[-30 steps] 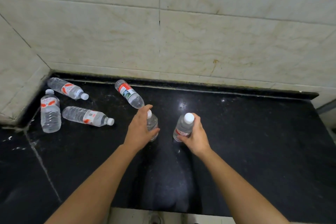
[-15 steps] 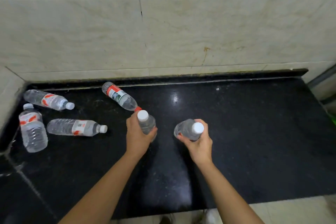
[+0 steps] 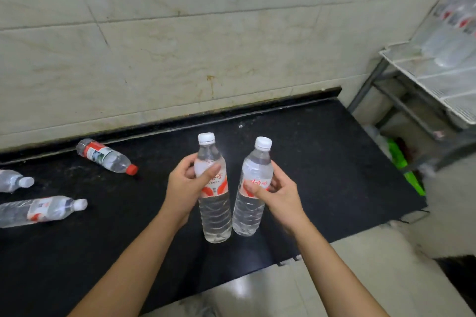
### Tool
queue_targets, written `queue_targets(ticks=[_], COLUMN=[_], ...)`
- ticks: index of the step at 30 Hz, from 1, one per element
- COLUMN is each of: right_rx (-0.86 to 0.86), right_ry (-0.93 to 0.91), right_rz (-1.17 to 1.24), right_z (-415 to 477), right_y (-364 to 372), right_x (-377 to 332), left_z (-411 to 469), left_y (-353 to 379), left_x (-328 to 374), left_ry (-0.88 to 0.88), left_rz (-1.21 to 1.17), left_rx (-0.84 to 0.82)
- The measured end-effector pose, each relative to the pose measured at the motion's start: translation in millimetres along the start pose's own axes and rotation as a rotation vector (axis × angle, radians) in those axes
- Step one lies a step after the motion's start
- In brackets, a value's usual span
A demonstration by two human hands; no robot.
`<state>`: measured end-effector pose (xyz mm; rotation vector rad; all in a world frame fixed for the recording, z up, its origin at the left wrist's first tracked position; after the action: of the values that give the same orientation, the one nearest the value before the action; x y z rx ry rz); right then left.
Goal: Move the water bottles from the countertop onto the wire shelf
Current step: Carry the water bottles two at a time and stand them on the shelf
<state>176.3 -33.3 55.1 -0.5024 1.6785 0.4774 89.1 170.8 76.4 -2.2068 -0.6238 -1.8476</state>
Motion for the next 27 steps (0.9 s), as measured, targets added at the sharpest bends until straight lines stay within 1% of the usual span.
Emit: queue_targets(ticks=[3,5,9,12,16,19,22,27], right_rx=[-0.023,-0.002,0.116,0.251,0.378,0.422,0.402,0.436], right_ry=[-0.064,-0.105,-0.17,-0.21,-0.283,-0.327,-0.37,-0.379], right_rz=[-0.029,-0.054,-0.055,-0.035,-0.051,-0.068,-0.088,-0.119], right_z=[-35,-66,-132,-181,-222,-230,-219,-179], right_y=[-53,-100,-216,-302,-390,-437,-471,-547], right_x=[-28,-44,-66,-83,-115,-133,-145,-158], left_z=[-21,-35,-59,-73,-83,-78,-61,-4], left_y=[90,151,270,357,451,509,564,640], left_x=[16,22,34,44,67,82,92,101], left_ry=[0.042,0.068,0.13,0.173,0.247,0.298,0.341,0.381], left_rz=[0.02,0.016,-0.003,0.004,0.067,0.096,0.089,0.034], left_rx=[-0.148,-0.211,-0.292,-0.379,-0.507,-0.568,-0.613,-0.645])
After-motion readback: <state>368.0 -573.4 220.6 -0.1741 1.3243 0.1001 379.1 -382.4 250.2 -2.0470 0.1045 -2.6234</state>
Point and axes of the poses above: each hand's wrist, its own z-axis towards the middle knuckle, its own y-axis out of the palm, x = y × z, the point moved 10 cm from there along z, towards the middle knuckle, and after that the axes turned 8 degrees about -x, right-handed, at the moved point
